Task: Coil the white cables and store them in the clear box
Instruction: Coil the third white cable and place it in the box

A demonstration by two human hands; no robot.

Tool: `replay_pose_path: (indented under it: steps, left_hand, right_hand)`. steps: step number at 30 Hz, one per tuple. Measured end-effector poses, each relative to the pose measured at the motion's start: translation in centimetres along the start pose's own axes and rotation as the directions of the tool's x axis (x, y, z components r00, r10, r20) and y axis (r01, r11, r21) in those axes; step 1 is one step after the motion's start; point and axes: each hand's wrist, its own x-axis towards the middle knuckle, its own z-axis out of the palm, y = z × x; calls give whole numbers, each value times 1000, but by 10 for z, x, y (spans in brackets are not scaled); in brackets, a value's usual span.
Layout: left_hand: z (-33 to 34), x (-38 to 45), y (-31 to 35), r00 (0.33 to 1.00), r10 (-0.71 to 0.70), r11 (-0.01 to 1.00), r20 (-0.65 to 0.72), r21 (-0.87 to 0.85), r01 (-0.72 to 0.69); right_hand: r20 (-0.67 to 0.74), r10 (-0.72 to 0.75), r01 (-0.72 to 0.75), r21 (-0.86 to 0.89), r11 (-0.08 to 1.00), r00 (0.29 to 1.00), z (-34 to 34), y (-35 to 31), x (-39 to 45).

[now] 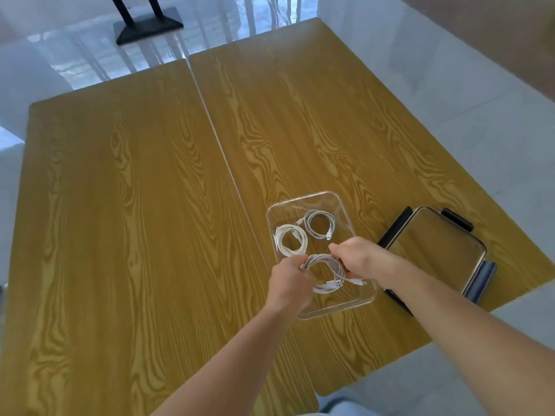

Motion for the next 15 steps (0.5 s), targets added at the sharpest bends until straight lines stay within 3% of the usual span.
replay_pose_path:
  steps: [4,9,12,15]
  left_hand:
    - [11,8,4,998,-63,997,28,35,62]
    - [17,19,12,980,-191,981,58,41,189]
    - [23,28,19,952,-288,957,103,2,289]
    - [27,34,21,933,-354,933,65,-45,357]
  right_hand:
    - [0,92,-92,52,994,996,11,15,10]
    - [102,183,-194,119,974,978,24,29,19]
    - [138,239,-258,149,954,961,26,30,18]
    - [118,242,-262,193,946,963,29,31,18]
